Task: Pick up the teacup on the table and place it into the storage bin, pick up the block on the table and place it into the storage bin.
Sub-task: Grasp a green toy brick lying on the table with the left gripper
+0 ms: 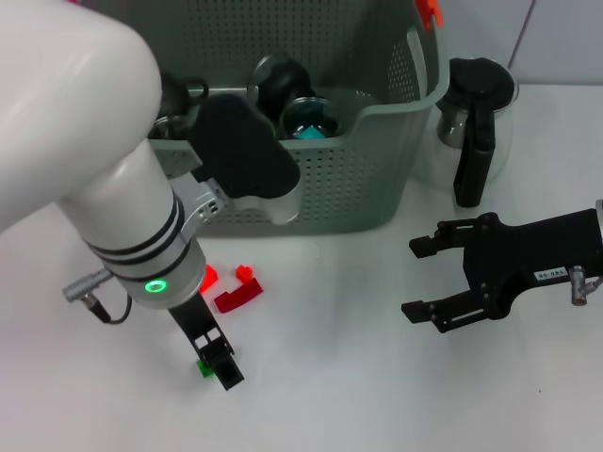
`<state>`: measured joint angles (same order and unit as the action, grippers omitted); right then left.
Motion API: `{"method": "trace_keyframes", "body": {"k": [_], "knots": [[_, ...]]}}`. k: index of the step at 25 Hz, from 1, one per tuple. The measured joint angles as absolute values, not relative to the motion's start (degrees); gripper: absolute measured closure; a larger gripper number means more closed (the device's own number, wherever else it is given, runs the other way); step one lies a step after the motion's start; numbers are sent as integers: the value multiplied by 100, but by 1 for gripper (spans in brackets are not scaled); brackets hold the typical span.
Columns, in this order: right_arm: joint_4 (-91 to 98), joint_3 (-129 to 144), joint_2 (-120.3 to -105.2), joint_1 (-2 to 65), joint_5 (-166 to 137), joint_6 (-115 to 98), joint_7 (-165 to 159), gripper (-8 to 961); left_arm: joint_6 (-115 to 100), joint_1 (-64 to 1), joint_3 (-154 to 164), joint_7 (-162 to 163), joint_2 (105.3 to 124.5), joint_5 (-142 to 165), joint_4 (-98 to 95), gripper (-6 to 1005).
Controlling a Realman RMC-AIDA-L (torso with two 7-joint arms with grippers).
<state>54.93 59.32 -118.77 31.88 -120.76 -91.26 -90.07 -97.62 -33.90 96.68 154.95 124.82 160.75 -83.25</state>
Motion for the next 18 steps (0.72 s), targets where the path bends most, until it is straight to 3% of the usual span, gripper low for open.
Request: {"method": "trace_keyframes", "body": {"k": [4, 18], "knots": [[5493, 5933, -11885, 3185, -12075, -9107, -9004, 39, -9667, -3336, 9749, 15547, 12481, 15936, -8223, 98], [5493, 5933, -11907, 3173, -12089, -9090, -8986, 38, -9185, -3437, 9888, 15504, 12477, 15830, -7558, 128]]}}
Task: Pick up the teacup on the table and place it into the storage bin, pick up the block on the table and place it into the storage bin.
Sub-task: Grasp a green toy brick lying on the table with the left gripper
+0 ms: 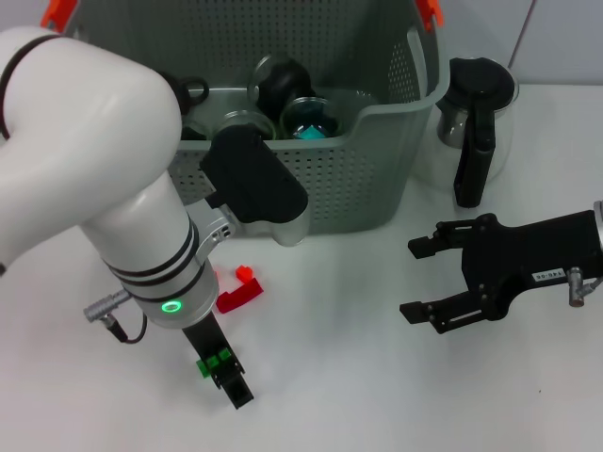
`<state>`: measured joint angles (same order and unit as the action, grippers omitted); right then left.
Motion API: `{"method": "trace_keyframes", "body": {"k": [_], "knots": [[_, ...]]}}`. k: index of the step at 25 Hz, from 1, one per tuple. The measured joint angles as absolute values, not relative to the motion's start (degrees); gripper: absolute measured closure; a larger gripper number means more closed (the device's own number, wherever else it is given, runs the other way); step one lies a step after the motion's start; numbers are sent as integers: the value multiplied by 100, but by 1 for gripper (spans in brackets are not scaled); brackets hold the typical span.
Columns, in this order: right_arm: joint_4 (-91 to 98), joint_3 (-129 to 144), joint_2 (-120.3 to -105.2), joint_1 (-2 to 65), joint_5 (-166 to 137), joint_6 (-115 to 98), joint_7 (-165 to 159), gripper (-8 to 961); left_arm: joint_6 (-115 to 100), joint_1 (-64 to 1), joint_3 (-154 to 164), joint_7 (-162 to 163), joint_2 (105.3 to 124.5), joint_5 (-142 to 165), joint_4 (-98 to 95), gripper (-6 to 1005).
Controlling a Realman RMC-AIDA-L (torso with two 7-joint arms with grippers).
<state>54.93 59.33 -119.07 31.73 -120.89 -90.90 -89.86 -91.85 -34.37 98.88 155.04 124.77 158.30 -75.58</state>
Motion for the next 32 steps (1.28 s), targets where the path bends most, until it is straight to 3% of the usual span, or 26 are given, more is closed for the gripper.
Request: {"method": "trace_keyframes", "body": {"k": [16, 22, 27, 32], "knots": [[5490, 5932, -11910, 3172, -12102, -9102, -9014, 39, -9116, -3490, 10058, 15526, 12472, 15909, -7467, 162], [5493, 5932, -11909, 3171, -12111, -9113, -9022, 39, -9138, -3526, 9895, 15510, 12464, 15860, -7442, 323], [5493, 5933, -11909, 3164, -12112, -9123, -9024, 38, -9117, -3523, 9891, 15498, 12462, 15859, -7411, 574], [5493, 5933, -11904, 3164, -12109, -9123, -9026, 38, -9112, -3527, 9886, 15471, 12453, 15851, -7336, 631]]}}
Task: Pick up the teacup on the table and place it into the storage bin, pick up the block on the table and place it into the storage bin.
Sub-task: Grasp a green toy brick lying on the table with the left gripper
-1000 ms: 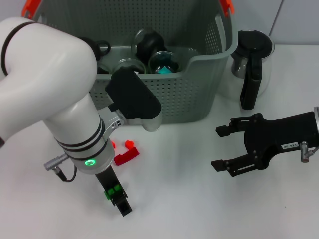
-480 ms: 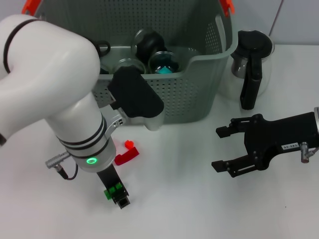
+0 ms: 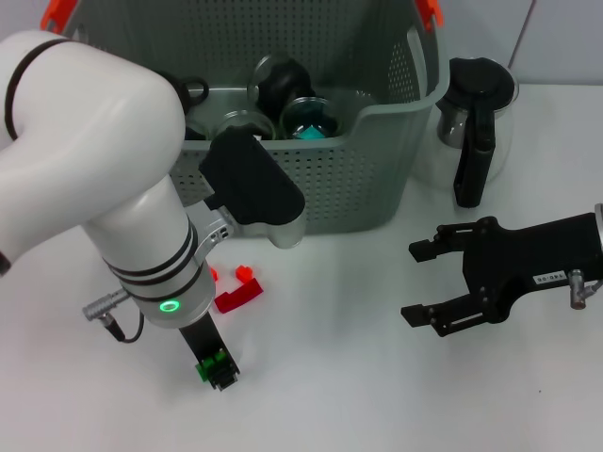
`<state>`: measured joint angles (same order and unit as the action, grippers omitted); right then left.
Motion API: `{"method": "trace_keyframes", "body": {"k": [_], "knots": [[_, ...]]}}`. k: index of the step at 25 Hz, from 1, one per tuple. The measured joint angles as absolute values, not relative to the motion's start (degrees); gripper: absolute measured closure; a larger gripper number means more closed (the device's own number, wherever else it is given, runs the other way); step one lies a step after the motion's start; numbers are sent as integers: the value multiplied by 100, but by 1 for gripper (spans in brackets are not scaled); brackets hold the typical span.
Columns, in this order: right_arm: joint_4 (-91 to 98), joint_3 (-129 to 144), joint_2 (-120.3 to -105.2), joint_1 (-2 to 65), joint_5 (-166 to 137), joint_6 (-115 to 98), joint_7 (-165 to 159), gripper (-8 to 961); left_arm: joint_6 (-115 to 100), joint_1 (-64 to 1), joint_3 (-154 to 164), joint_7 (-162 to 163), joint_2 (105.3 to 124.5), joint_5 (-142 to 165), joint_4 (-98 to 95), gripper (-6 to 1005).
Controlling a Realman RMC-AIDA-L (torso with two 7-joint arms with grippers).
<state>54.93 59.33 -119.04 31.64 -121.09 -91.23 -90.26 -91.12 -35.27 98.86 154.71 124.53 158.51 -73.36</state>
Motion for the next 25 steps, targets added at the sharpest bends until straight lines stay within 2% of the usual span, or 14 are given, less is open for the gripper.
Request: {"method": "trace_keyframes", "body": {"k": [25], "knots": [[5493, 5932, -11883, 3175, -12075, -9132, -9091, 38, -9057, -3565, 9809, 15269, 12465, 15709, -7193, 703]]}}
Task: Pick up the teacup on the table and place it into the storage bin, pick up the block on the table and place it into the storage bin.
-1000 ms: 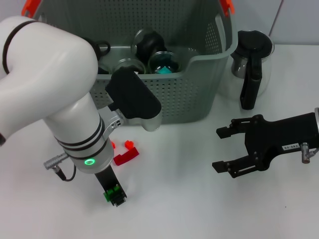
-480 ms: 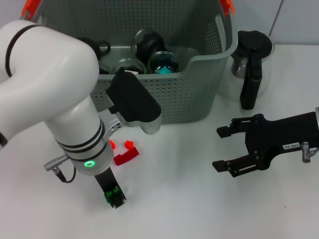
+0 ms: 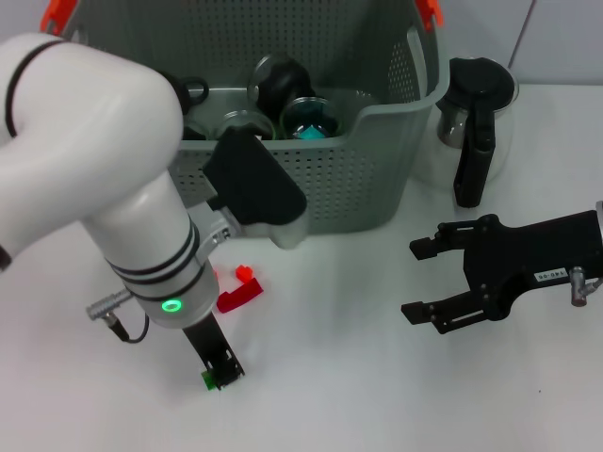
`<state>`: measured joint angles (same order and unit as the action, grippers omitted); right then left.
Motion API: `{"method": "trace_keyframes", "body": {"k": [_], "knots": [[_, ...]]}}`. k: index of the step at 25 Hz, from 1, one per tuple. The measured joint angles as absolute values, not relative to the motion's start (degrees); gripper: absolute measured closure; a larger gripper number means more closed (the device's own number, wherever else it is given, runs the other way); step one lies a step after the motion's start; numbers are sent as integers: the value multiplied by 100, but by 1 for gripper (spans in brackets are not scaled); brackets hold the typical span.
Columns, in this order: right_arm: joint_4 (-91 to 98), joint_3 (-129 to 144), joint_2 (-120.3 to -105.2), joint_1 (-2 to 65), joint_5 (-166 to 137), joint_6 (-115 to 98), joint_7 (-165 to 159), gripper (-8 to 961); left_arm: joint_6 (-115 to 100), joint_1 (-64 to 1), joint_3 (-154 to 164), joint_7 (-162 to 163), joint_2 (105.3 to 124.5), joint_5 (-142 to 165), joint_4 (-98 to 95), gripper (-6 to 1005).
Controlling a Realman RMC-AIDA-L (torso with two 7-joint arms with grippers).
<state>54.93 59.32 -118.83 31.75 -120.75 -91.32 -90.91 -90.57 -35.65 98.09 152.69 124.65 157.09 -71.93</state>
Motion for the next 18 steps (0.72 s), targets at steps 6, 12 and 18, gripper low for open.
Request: {"method": "trace_keyframes", "body": {"k": [6, 12, 18], "knots": [[5496, 5932, -11882, 3175, -12075, -9139, -9094, 38, -9080, -3577, 9545, 15211, 12455, 15674, -7170, 798], [5504, 5932, -11876, 3172, -12075, -9141, -9118, 39, -9109, -3584, 9571, 15176, 12454, 15629, -7143, 884], [5564, 5927, -11874, 3168, -12076, -9141, -9140, 39, -9198, -3588, 9588, 15104, 12463, 15618, -7212, 896]]}}
